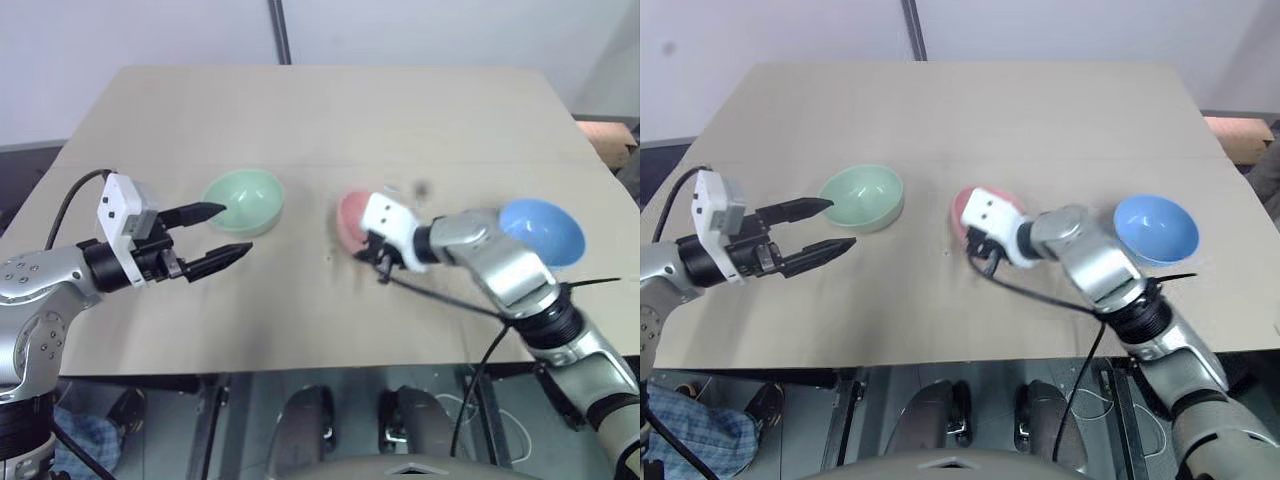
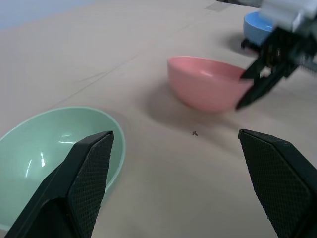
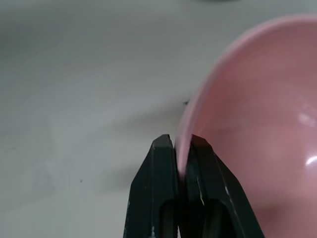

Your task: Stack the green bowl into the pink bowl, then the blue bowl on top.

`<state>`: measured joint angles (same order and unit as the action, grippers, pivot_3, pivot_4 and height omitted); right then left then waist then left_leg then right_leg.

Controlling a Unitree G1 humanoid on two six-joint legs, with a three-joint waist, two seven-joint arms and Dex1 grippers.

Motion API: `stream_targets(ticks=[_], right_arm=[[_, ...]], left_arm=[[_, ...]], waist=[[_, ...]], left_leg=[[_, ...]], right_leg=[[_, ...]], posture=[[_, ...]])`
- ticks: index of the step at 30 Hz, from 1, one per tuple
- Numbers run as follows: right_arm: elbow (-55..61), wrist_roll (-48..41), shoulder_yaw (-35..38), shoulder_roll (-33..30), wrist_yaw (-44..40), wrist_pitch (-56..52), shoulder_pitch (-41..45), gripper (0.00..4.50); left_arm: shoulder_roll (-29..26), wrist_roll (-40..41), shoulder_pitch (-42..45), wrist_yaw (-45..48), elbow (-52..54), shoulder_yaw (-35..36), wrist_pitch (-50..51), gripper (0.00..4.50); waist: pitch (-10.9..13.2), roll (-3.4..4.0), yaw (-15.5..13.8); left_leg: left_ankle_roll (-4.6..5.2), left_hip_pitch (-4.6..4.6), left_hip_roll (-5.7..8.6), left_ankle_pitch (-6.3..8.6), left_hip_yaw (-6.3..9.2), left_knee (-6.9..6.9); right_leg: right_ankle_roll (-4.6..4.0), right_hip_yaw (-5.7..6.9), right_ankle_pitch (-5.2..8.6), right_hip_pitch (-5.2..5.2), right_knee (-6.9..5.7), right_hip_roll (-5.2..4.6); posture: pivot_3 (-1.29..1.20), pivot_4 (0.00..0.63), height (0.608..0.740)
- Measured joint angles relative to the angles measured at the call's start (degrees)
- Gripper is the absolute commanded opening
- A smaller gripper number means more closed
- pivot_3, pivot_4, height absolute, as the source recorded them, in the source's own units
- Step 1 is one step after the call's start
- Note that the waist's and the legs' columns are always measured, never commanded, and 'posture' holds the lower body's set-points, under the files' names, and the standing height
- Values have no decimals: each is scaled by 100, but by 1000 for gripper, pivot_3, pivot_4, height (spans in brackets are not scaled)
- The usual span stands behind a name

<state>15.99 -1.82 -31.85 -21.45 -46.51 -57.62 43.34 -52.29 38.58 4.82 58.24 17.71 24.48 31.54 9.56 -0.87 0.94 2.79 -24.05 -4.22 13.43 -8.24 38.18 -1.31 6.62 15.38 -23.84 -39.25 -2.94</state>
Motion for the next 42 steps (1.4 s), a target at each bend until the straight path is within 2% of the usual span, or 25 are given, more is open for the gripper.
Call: stream_targets(ticks=[4,7,8,10,15,16,21,29,33,42], right_arm=[[-72,183,-499,329,243,-17,169,23],[-113,283,-658,334,311,-7,250,23],[-114,311,-696,321,313,18,262,880],[-146,339,-817,260,306,20,263,1652],[-160,346,-872,52,204,3,266,4233],[-145,342,-863,28,194,-25,269,4436],[187,77,-524,-179,5,-479,402,4436],[1132,-880,1058,-924,-337,-1248,477,4436],[1608,-1513,2388,-1100,-476,-1075,-99,4436],[1718,-2552,4745,-2247,-963,-448,-1703,4436]], left_arm=[[-1,-20,-2,41,-6,-10,-46,4275],[-4,-22,-11,47,-6,-10,-51,4275],[-5,-22,-24,50,-6,-10,-51,4275],[-9,-24,-53,53,-6,-10,-51,4275],[-26,-32,-58,51,-6,-9,-51,4275],[-28,-34,-57,52,-6,-9,-51,4275],[-32,-40,-54,56,-9,-10,-55,4275],[-43,-119,11,66,-81,-35,-101,4275],[-66,-179,84,6,-133,-40,-85,4275],[-152,-804,414,-348,-424,-468,-47,4275]], waist=[[-1,-2,12],[-2,-3,12],[-2,-3,12],[-1,-2,12],[-1,-2,5],[-1,-2,5],[0,-2,4],[4,-1,-14],[3,-3,-34],[7,-3,-52]], left_leg=[[-3,9,-2,-2,0,3],[-5,11,-2,-3,0,4],[-5,11,-2,-3,0,4],[-5,11,-2,-3,0,4],[-5,9,-2,-3,0,3],[-5,9,-2,-3,0,2],[-4,7,-2,-2,0,1],[-2,-1,-1,-1,3,-7],[-2,-9,0,-1,11,-20],[0,-14,3,0,15,-37]], right_leg=[[-3,-2,1,-1,-23,1],[-3,-2,1,0,-26,1],[-3,-3,1,0,-26,0],[-3,-3,1,-1,-26,0],[-3,-3,2,-2,-25,0],[-3,-3,2,-2,-24,0],[-3,-3,2,-5,-23,-1],[-4,1,2,-11,-11,-2],[-2,11,1,-5,19,-1],[7,15,6,-6,36,3]], posture=[[0,150,740],[0,150,740],[0,150,740],[0,150,740],[0,150,740],[0,150,740],[0,150,740],[0,150,740],[0,150,740],[0,150,740]])
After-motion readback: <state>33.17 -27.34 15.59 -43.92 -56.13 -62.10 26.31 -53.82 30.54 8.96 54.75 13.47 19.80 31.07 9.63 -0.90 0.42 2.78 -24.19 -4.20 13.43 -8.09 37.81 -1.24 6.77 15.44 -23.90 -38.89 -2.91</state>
